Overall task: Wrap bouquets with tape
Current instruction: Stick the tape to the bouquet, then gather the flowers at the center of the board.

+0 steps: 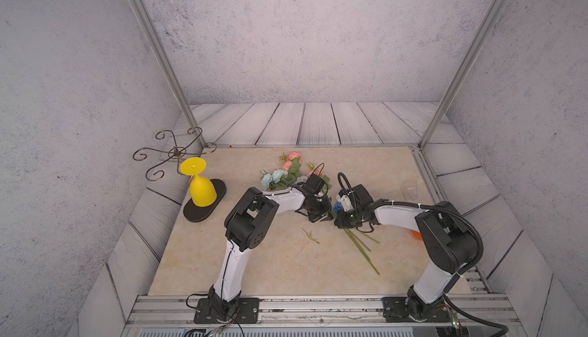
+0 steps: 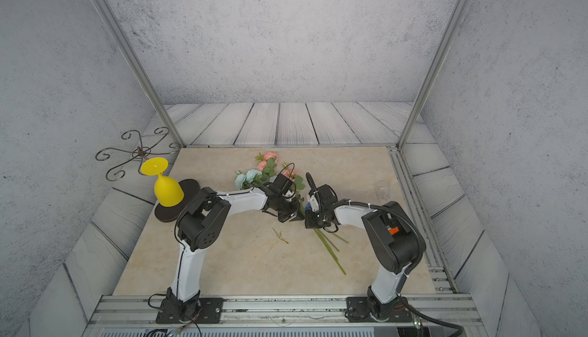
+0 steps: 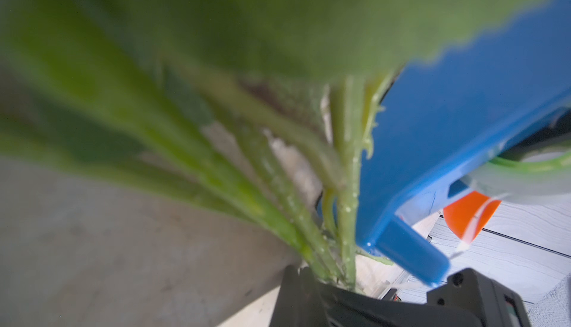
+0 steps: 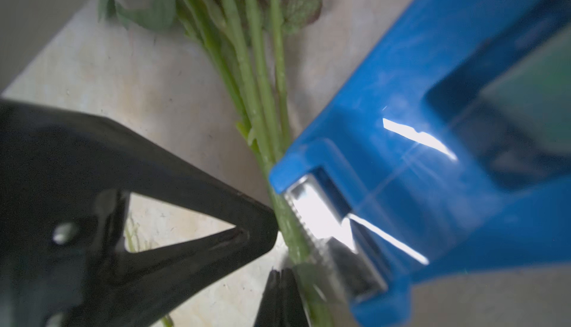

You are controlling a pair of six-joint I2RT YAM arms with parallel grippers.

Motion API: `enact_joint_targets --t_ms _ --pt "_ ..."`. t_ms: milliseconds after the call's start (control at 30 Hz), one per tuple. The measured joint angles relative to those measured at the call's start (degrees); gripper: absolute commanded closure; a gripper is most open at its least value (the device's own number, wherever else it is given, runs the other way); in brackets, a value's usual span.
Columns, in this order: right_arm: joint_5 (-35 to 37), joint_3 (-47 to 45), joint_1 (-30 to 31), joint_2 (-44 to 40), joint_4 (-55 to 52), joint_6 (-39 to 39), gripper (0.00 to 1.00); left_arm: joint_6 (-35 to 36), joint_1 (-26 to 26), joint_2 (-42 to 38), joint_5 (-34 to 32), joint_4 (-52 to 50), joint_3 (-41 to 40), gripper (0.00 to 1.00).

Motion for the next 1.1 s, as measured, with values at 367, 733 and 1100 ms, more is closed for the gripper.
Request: enact_joint_targets --t_ms 367,733,1100 --pt "1.44 2.97 0.48 -8.61 -9.31 0.55 0.95 0.00 1.51 -1.88 -0.33 -1.44 -0.98 0.96" --pt "12.74 8.96 0.39 -18.91 -15.23 -2.99 0.20 -0.79 9.86 -21.09 -2.56 -4.02 -5.01 0.03" --pt "12.72 17.33 -2.27 -15.54 -24.70 -9.73 0.22 -10.03 8.13 -11.69 -8.17 -14.62 4.04 0.16"
